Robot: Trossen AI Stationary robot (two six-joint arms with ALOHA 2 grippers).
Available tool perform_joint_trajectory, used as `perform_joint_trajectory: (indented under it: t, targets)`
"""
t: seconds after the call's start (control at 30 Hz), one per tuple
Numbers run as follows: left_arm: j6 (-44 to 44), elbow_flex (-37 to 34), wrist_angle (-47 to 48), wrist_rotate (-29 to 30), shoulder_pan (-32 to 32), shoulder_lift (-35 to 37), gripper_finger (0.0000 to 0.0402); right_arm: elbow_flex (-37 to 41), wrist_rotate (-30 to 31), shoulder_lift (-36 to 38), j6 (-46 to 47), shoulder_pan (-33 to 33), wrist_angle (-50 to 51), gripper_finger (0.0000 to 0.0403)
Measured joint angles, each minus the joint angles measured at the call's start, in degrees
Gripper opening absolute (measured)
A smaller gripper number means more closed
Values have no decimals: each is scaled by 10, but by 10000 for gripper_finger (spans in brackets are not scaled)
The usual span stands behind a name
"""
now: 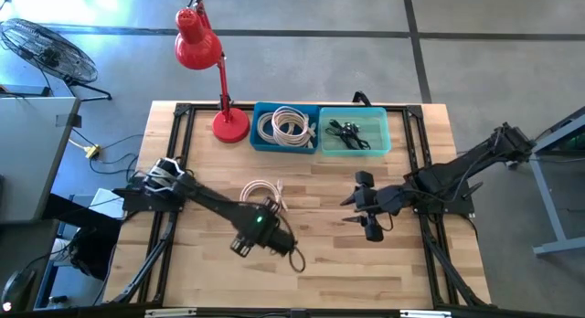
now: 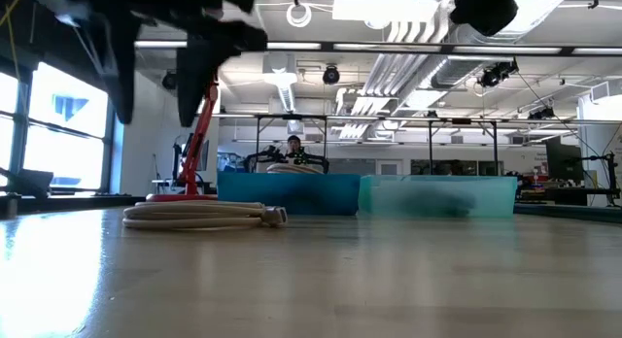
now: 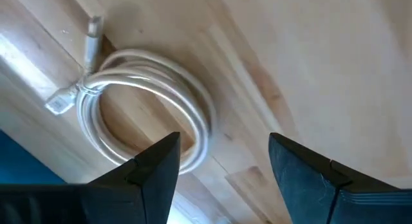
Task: Pick & Place USB Port
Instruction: Put the brown charger cable into the blue bin
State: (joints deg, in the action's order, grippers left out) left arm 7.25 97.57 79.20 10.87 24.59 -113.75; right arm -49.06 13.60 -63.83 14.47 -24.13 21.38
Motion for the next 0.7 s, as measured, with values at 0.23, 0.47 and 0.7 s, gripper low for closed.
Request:
perform_joint_trajectory:
  t: [0.23,0.47,0.7]
  targets:
    - [49,-77,-43,-32,-80,2,230,54,0,0,8,-24,-64,197]
    - [82,-170,-145,-83,-133,2,230,102,-2,0,20,-29,-116,197]
    - [96,-223,-232,-135,-157,7,227,114,-5,0,33,-29,-118,197]
